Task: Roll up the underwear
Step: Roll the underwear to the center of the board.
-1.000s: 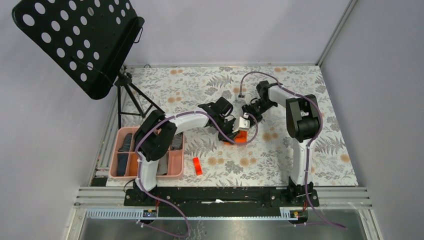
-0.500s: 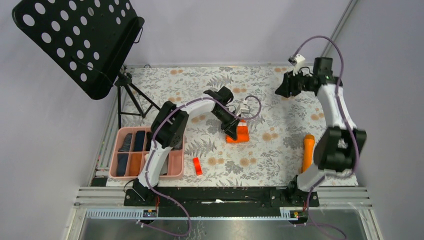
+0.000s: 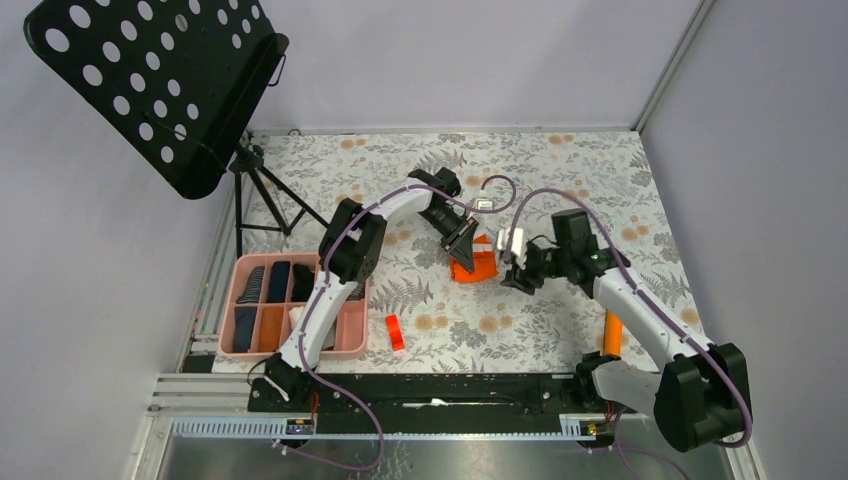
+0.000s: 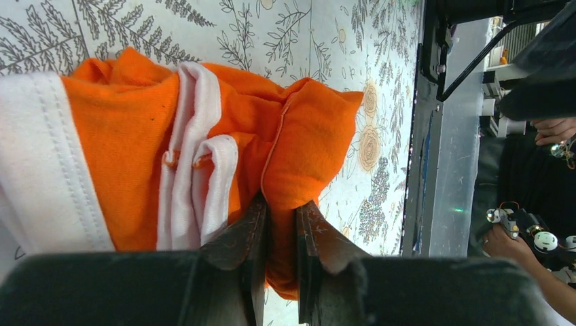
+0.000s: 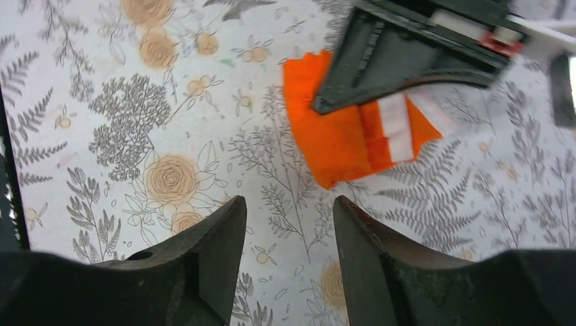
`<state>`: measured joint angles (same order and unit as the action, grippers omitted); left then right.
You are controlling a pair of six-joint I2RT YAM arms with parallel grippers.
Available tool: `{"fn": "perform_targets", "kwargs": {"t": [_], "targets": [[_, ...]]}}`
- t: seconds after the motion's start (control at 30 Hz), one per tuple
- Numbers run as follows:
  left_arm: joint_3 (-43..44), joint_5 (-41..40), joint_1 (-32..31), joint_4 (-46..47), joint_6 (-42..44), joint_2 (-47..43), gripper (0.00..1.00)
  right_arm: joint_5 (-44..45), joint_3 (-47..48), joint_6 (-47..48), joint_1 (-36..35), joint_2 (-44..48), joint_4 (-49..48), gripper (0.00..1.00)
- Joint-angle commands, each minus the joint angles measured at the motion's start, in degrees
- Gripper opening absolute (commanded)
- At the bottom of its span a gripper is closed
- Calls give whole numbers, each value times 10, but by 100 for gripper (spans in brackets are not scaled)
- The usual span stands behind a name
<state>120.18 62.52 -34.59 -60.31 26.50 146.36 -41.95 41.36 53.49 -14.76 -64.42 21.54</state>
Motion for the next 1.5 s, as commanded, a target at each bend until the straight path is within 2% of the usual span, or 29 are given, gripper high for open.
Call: {"fn": "perform_targets", "kwargs": {"t": [0.0,0.13,0.3,0.87,0.93,1.03,1.07,1.17,1.2,1.33,1.47], "targets": [[-20,-62,-3,-5,13,29,5,61,-17,92,-69,-20,-47,59],[-24,-63,-3,-4,11,27,7,86,4,106,-111,-87,-81,60],[-22,-65,-3,-4,9,28,7,99,8,171,-142,-131,-96,61],[-19,-62,5,-3,1,38,8,196,15,247,-154,-249,-157,61],[-14,-61,8,-3,-3,40,12,207,16,265,-154,-271,-149,56],[-6,-64,17,-3,-6,35,26,220,35,281,-154,-310,-109,34],[-4,-64,22,-3,-5,29,30,219,46,283,-154,-321,-90,24],[-1,-56,46,-3,-7,1,35,198,89,284,-154,-338,-11,4],[-3,-45,57,-4,-9,-14,37,185,103,287,-153,-341,23,0],[-30,-1,107,21,-34,-104,44,124,171,265,-154,-359,138,0],[-139,-30,125,117,-16,-248,48,81,253,199,-149,-411,247,0]]}}
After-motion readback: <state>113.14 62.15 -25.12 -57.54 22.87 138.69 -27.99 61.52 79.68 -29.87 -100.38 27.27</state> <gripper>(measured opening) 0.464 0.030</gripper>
